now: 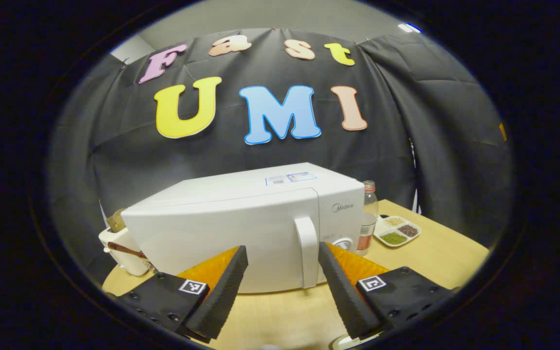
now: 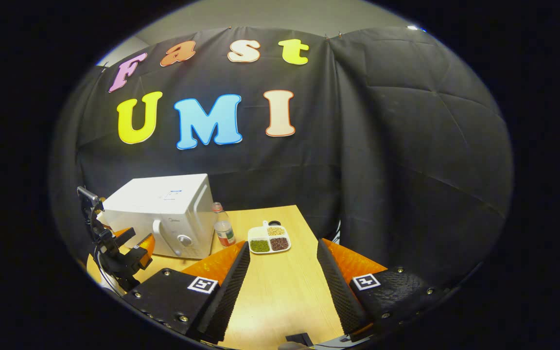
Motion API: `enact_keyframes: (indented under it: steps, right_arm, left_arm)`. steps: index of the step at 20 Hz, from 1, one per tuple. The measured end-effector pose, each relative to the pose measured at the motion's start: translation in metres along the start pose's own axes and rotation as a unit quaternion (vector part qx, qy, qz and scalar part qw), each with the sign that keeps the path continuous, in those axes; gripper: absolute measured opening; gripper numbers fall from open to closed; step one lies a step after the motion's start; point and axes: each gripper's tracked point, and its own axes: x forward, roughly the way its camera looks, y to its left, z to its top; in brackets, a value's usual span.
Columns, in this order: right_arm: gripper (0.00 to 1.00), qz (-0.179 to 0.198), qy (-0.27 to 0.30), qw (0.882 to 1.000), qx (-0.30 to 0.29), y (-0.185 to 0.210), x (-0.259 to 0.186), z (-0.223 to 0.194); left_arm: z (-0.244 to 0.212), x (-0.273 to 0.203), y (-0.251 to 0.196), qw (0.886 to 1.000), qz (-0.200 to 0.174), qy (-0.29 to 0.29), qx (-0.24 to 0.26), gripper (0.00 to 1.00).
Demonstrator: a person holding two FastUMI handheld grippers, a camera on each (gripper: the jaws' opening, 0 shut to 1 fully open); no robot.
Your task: Open the microwave oven with the left hand, put the food in, and close the microwave oven.
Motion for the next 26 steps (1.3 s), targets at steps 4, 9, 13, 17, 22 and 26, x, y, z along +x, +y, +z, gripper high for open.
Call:
enact_keyframes:
  steps: [4,9,13,17,22,26]
  right_arm:
    - [0.86,0.047,-0.026,0.999,-0.005,0.036,-0.006,0.02]
    - [0.85,0.099,-0.067,0.993,-0.01,0.075,-0.014,0.049]
    - [0.85,0.117,-0.12,0.986,-0.022,0.095,-0.017,0.079]
    - [0.85,0.123,-0.144,0.982,-0.015,0.11,-0.019,0.098]
    - [0.85,0.117,-0.16,0.98,-0.021,0.121,-0.027,0.111]
    - [0.85,0.116,-0.167,0.979,-0.012,0.131,-0.033,0.102]
  left_arm:
    - [0.047,-0.05,0.017,1.0,0.005,-0.02,-0.011,1.0]
    - [0.101,-0.116,0.056,0.999,0.019,-0.035,-0.032,0.94]
    - [0.141,-0.162,0.111,0.996,0.072,-0.048,-0.023,0.97]
    - [0.171,-0.2,0.156,0.991,0.108,-0.068,-0.031,0.95]
    - [0.191,-0.223,0.171,0.988,0.108,-0.088,-0.061,1.0]
    - [0.2,-0.231,0.18,0.987,0.11,-0.102,-0.052,1.0]
